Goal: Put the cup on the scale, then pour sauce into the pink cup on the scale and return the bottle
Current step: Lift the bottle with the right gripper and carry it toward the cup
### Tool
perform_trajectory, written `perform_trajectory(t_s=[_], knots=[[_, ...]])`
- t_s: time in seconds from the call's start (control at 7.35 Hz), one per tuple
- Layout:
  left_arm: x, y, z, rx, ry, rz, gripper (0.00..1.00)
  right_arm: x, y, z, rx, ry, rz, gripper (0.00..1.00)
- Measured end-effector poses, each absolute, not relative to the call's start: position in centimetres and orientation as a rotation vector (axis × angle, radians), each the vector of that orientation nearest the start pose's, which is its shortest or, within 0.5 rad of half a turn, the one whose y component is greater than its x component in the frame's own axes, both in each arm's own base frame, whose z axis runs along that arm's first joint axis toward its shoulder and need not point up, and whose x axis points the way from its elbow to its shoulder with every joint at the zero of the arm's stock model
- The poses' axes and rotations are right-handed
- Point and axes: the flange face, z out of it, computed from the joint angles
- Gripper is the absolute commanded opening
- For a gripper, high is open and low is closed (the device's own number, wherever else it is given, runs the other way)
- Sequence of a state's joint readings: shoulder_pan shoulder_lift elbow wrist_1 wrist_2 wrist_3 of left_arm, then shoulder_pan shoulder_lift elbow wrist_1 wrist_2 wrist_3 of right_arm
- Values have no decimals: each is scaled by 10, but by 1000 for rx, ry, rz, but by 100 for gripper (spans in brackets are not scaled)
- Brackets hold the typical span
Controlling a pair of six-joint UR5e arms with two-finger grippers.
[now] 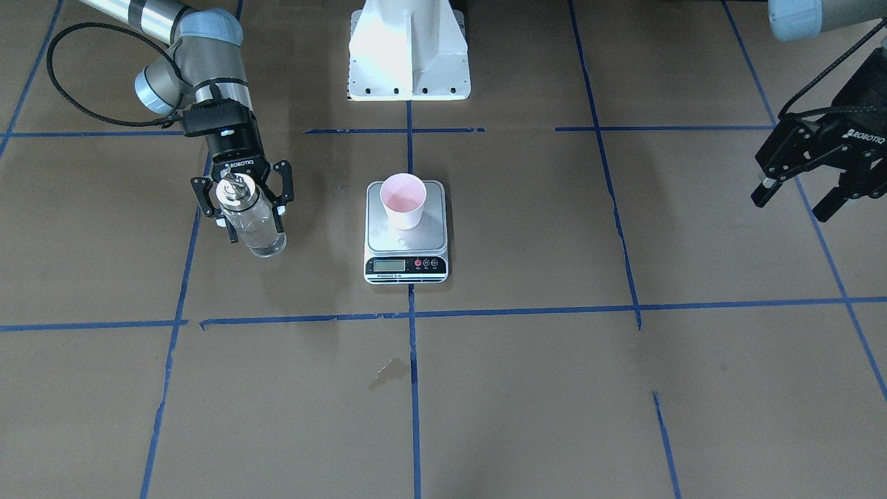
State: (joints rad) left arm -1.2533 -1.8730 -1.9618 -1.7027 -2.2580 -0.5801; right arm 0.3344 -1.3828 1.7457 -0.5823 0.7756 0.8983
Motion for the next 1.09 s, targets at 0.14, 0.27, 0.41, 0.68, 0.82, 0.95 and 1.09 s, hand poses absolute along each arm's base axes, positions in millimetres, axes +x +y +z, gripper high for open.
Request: perform_trajectory(t_s=[0.14,0.27,0.41,0.68,0.82,0.95,1.09], knots=[[106,-547,297,431,923,44,84,-441,-370,358,1189,-779,252,0],[106,-546,296,431,924,44,84,-443,-370,359,1195,-745,223,0],[106,-546,296,431,926,45,84,-446,-371,361,1210,-673,164,0],[105,-546,296,428,929,46,84,-456,-370,361,1232,-521,35,0],[105,-546,296,427,929,45,84,-467,-369,352,1236,-453,-11,0],[105,-546,296,425,928,45,84,-480,-369,338,1240,-372,-55,0],[105,-545,297,419,926,42,84,-491,-367,328,1247,-280,-106,0]])
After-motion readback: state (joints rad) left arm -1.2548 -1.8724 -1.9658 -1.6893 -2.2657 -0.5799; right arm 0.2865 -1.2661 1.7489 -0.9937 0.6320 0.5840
